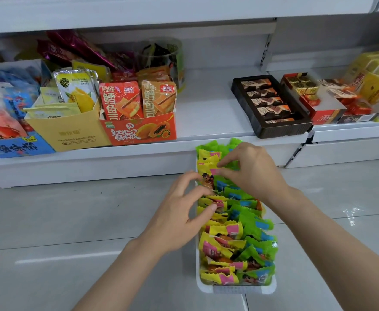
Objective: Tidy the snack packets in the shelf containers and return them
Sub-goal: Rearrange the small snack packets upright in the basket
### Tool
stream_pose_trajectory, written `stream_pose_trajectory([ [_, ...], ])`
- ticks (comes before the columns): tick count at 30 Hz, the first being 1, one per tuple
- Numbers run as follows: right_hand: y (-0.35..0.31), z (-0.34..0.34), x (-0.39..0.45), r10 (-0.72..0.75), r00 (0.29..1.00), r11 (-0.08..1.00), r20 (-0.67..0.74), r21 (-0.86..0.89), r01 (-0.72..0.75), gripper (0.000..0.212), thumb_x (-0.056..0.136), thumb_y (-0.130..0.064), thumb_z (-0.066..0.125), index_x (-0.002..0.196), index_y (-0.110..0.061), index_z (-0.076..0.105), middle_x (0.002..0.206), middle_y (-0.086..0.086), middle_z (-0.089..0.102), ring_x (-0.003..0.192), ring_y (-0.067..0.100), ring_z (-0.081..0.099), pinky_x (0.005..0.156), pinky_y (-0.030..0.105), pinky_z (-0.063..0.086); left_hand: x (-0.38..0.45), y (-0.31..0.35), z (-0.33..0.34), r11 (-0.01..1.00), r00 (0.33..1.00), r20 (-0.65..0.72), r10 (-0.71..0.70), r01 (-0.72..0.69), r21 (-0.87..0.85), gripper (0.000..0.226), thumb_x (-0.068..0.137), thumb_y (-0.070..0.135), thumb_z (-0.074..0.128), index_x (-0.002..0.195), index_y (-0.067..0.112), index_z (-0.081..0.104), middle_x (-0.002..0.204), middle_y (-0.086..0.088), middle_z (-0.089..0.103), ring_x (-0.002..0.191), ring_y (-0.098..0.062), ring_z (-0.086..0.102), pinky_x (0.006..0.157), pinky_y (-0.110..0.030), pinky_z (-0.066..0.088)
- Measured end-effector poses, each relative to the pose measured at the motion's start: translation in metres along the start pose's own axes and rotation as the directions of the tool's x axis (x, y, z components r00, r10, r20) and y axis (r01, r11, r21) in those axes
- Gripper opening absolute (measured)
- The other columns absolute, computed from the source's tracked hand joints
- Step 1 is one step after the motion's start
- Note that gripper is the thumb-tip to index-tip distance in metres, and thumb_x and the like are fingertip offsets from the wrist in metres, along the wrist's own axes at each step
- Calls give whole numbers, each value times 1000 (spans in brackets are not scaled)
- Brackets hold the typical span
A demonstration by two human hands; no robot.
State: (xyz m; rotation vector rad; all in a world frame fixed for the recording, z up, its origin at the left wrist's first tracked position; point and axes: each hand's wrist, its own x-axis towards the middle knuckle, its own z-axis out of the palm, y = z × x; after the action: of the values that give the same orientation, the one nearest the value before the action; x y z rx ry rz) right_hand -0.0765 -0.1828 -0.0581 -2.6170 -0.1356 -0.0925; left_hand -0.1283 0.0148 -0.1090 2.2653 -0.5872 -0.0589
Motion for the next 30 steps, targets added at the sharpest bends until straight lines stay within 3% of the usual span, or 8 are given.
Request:
stream_pose_trajectory([
  [8,-18,14,1,-40,999,991,33,-123,44,15,89,-30,72,100,-22,77,116,4,59,116,25,51,97,41,40,-4,-1,0,1000,1000,8,5,-5,-2,35,94,54,48,119,33,60,126,23,41,123,-2,47,97,-19,41],
  [10,-21,5,-1,-80,997,997,-14,-13,80,8,90,-21,71,95,-16,76,109,5,66,106,22,58,92,37,44,-3,0,-1,1000,1000,8,7,-7,-9,36,94,53,49,120,32,62,125,22,43,123,-2,48,97,-19,41],
  [13,-25,-26,1,-47,997,990,-68,132,56,9,95,-20,64,86,-22,65,79,-1,71,67,5,60,63,19,44,-3,0,-1,1000,1000,6,-4,4,-24,37,94,51,52,122,30,63,124,21,45,120,0,50,96,-17,42],
  [15,-26,-51,4,-38,992,986,-121,159,58,18,96,-24,62,80,-28,56,77,-8,70,68,6,62,63,21,43,-3,0,-2,999,1000,-8,-4,4,-37,34,94,46,57,122,28,64,123,17,48,118,-1,52,97,-19,44],
  [18,-23,-94,2,-22,957,944,-289,310,115,23,95,-23,64,76,-32,55,80,-7,72,76,19,72,73,41,60,-4,1,-3,1000,1000,-3,-19,19,-25,30,95,42,61,122,30,65,122,15,49,117,-2,53,97,-19,43],
  [21,-20,-131,-9,51,913,808,-405,554,201,14,87,-34,68,75,-39,65,78,-6,75,74,13,75,63,32,63,-3,3,-7,998,998,26,-61,62,-32,31,94,44,61,122,31,62,122,15,52,117,1,53,99,-19,42],
  [26,-12,-139,-20,173,918,706,-358,694,138,10,93,-27,68,83,-26,66,79,-9,77,77,14,76,65,27,61,12,21,-20,928,962,19,-271,267,-261,56,83,65,49,125,29,53,119,23,61,118,9,51,110,-28,39],
  [30,-17,-125,-24,205,941,651,-269,755,74,8,94,-18,65,87,-15,66,74,-3,77,71,14,75,60,23,59,16,45,-26,818,961,46,-273,257,-515,51,81,64,59,121,34,61,123,22,65,121,6,54,109,-27,42],
])
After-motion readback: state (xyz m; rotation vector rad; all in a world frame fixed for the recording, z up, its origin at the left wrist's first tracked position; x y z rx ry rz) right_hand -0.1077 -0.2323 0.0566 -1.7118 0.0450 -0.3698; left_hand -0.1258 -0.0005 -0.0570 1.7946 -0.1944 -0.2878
